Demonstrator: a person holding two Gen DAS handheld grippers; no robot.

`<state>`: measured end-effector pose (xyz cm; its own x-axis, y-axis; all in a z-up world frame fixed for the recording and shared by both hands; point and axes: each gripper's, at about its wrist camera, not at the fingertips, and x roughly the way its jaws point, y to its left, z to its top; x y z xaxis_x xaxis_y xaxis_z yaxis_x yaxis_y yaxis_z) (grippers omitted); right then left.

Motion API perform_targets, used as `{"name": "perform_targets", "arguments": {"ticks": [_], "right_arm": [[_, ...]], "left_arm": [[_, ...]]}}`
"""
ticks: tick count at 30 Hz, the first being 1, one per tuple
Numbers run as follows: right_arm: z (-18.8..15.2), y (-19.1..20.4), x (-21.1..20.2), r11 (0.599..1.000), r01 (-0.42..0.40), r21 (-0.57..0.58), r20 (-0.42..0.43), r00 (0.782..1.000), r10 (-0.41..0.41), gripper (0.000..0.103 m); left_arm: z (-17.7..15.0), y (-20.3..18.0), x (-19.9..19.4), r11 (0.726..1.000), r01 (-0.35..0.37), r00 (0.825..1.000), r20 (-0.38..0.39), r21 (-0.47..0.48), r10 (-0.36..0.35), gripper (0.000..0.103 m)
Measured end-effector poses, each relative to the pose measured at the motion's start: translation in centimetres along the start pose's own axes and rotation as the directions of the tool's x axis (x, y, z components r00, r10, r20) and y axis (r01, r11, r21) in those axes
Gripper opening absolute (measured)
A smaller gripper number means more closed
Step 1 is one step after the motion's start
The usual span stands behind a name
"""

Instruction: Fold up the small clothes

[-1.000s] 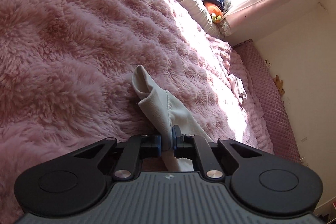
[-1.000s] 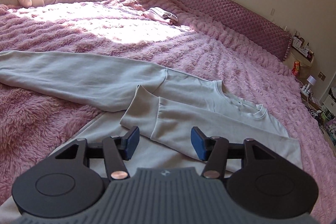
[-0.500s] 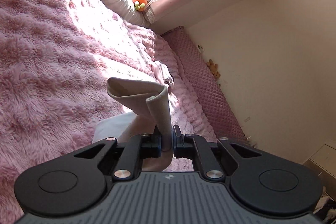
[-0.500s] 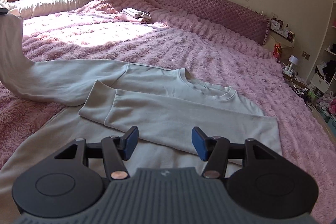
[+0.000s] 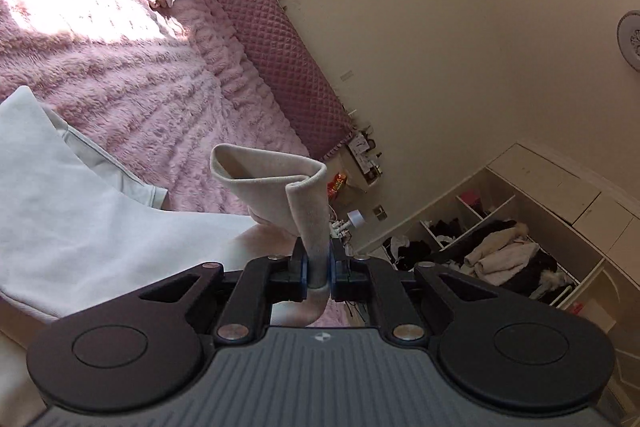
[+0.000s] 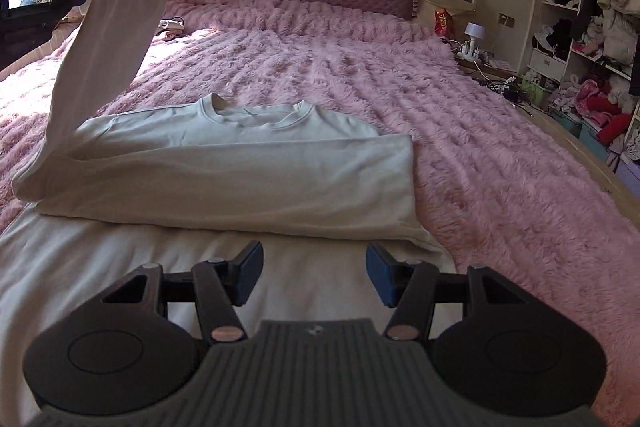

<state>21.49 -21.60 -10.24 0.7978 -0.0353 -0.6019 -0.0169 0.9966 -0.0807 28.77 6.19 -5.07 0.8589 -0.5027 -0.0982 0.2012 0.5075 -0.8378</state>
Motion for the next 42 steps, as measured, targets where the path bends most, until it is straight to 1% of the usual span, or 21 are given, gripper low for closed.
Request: {"name": "perform_targets", "arguments": {"ticks": [3,6,7,11,13,14,16,18,19,20,21,24,26,29,32,34,36,38,39,40,42], "right_arm": [[-0.9,-2.4,0.2,0.999,0.018,0.033,-0.017,1.000,-0.017,0.053],[-1.8,-4.7,0.6,0.997,0.041,0.071,-0.042,0.998,-0.038,0.053],[-2.1,-5.5,0.9,0.995,0.049,0.089,-0.055,0.998,-0.045,0.053],[-3.0,-7.9,1.5,0.988,0.077,0.132,-0.094,0.993,-0.065,0.053],[-3.2,-8.4,1.6,0.987,0.091,0.129,-0.098,0.992,-0.079,0.053],[-3.2,-8.6,1.7,0.987,0.096,0.128,-0.099,0.992,-0.084,0.053],[-3.2,-9.0,1.8,0.986,0.096,0.137,-0.097,0.992,-0.083,0.053],[-2.8,-9.5,1.9,0.983,0.089,0.163,-0.080,0.994,-0.077,0.053],[-2.6,-9.7,1.9,0.980,0.079,0.182,-0.066,0.996,-0.068,0.053],[-2.1,-9.7,2.0,0.977,0.063,0.206,-0.048,0.997,-0.054,0.053],[-1.7,-9.8,2.3,0.973,0.047,0.225,-0.034,0.999,-0.040,0.053],[-0.1,-9.6,3.3,0.964,-0.002,0.267,-0.010,1.000,0.005,0.053],[0.9,-9.1,4.0,0.957,-0.013,0.289,-0.004,1.000,0.014,0.053],[2.0,-8.5,5.1,0.959,-0.042,0.279,0.014,0.999,0.040,0.053],[2.7,-8.5,6.9,0.969,-0.019,0.245,0.010,1.000,0.018,0.054],[2.9,-9.0,8.1,0.965,-0.021,0.263,-0.006,1.000,0.024,0.054],[3.0,-9.9,9.8,0.953,-0.041,0.300,-0.027,0.998,0.052,0.054],[3.2,-10.3,11.2,0.946,-0.038,0.323,-0.046,0.997,0.056,0.056],[3.2,-10.4,11.8,0.944,-0.037,0.327,-0.059,0.996,0.060,0.061],[3.2,-10.3,12.4,0.942,-0.032,0.334,-0.070,0.996,0.058,0.061],[3.2,-10.0,13.0,0.940,-0.026,0.339,-0.075,0.996,0.055,0.061]], "left_arm": [[-3.8,0.0,3.6,0.999,0.020,0.995,-0.095,0.035,-0.017,0.010],[-7.5,0.9,6.5,0.999,0.012,0.981,-0.194,0.041,-0.004,0.010],[-9.0,1.2,7.6,0.999,-0.001,0.970,-0.242,0.040,0.011,0.010],[-13.2,2.6,10.2,0.994,-0.056,0.932,-0.351,0.098,0.087,0.010],[-14.6,2.5,11.3,0.986,-0.075,0.906,-0.403,0.149,0.130,0.018],[-14.9,2.3,11.5,0.983,-0.082,0.891,-0.430,0.165,0.146,0.026],[-14.8,1.6,11.2,0.978,-0.073,0.872,-0.463,0.194,0.157,0.030],[-13.9,0.5,10.0,0.971,-0.035,0.873,-0.465,0.238,0.145,0.030],[-13.0,-0.1,8.6,0.969,0.008,0.880,-0.463,0.247,0.111,0.032],[-12.1,-0.4,7.6,0.966,0.029,0.885,-0.455,0.256,0.094,0.040],[-11.2,-0.9,6.1,0.960,0.042,0.893,-0.442,0.276,0.088,0.043],[-8.3,-1.0,3.1,0.940,0.036,0.908,-0.404,0.338,0.111,0.045],[-6.1,-0.6,1.5,0.932,-0.002,0.918,-0.369,0.361,0.145,0.046],[-3.1,1.2,-1.0,0.916,-0.093,0.924,-0.309,0.390,0.225,0.047],[-0.6,3.8,-3.8,0.886,-0.201,0.912,-0.251,0.417,0.325,0.047],[0.9,5.6,-5.6,0.856,-0.278,0.893,-0.212,0.436,0.398,0.047],[1.9,6.8,-6.8,0.808,-0.343,0.867,-0.170,0.480,0.469,0.047],[2.8,7.8,-7.7,0.737,-0.416,0.823,-0.125,0.533,0.555,0.047],[3.0,8.1,-7.9,0.692,-0.451,0.796,-0.097,0.564,0.598,0.047],[3.4,8.7,-8.0,0.637,-0.483,0.762,-0.069,0.601,0.644,0.047],[3.3,9.6,-7.8,0.561,-0.491,0.723,-0.047,0.666,0.689,0.047]]}}
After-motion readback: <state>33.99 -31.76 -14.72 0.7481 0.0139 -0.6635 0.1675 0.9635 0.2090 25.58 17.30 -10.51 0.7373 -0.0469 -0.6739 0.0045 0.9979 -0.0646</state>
